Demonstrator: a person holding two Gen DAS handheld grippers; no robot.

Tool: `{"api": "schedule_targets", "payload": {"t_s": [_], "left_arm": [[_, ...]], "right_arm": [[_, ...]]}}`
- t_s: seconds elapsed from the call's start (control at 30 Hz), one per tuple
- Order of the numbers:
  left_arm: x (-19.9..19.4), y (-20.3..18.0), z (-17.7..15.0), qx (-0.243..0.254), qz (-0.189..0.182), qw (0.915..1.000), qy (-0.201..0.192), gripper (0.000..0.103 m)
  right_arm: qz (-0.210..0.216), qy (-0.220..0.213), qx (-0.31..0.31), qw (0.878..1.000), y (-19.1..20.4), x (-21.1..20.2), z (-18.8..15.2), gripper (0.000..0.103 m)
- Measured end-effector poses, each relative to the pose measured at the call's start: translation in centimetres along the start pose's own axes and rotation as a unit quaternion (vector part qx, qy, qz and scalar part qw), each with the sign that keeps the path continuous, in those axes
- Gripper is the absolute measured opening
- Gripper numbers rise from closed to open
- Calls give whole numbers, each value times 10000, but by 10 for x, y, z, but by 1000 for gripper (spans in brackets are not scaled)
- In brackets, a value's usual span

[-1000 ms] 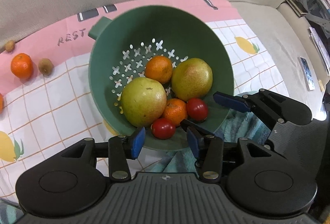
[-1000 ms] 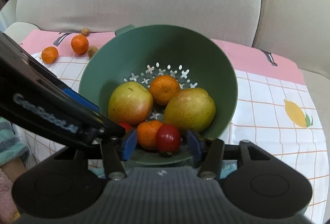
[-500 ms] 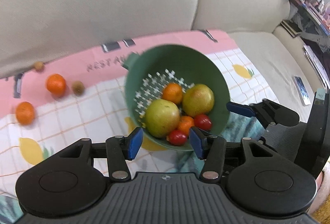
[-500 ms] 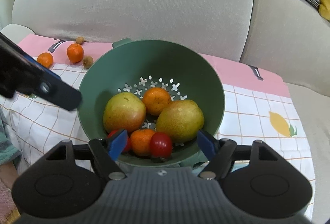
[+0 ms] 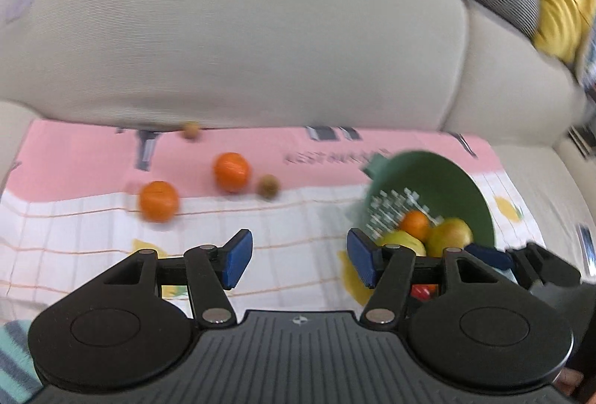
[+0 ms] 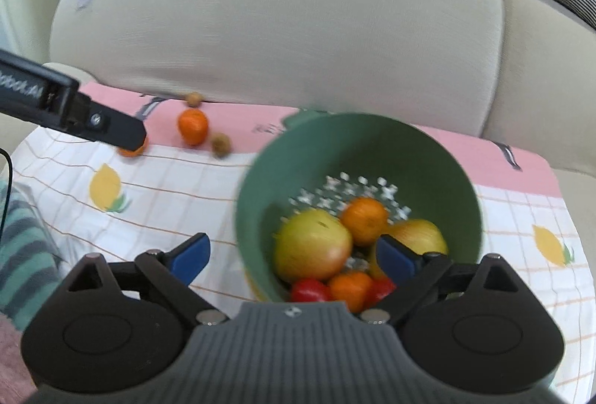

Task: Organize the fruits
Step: 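Move both open tools away from the colander toward the remaining mandarins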

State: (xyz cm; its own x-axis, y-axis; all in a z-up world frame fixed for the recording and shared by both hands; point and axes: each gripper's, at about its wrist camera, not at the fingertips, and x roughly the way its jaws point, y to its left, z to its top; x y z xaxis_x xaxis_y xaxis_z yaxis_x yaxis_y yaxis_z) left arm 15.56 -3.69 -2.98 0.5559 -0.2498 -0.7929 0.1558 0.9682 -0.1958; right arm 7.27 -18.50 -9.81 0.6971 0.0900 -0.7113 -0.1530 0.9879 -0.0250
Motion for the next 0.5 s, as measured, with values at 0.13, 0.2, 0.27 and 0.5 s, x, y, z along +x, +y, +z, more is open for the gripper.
{"api": "schedule_targets", "payload": {"t_s": [0.13,0.2,0.27,0.5], "left_arm": [[-2,23,1,-418,110,9989,-164,69],[-2,34,2,-590,188,9978,-248,69],[-1,44,2,-710,257,9966,-321,69],[8,74,-1,-1110,354,9922,-432,69]], "right_arm": [[147,-7,-110,9998,19,4,11,95],[197,5,-180,9996,26,8,15,95],[241,10,-254,9994,33,14,17,95],[340,29,-505,9981,53,35,25,95]]}}
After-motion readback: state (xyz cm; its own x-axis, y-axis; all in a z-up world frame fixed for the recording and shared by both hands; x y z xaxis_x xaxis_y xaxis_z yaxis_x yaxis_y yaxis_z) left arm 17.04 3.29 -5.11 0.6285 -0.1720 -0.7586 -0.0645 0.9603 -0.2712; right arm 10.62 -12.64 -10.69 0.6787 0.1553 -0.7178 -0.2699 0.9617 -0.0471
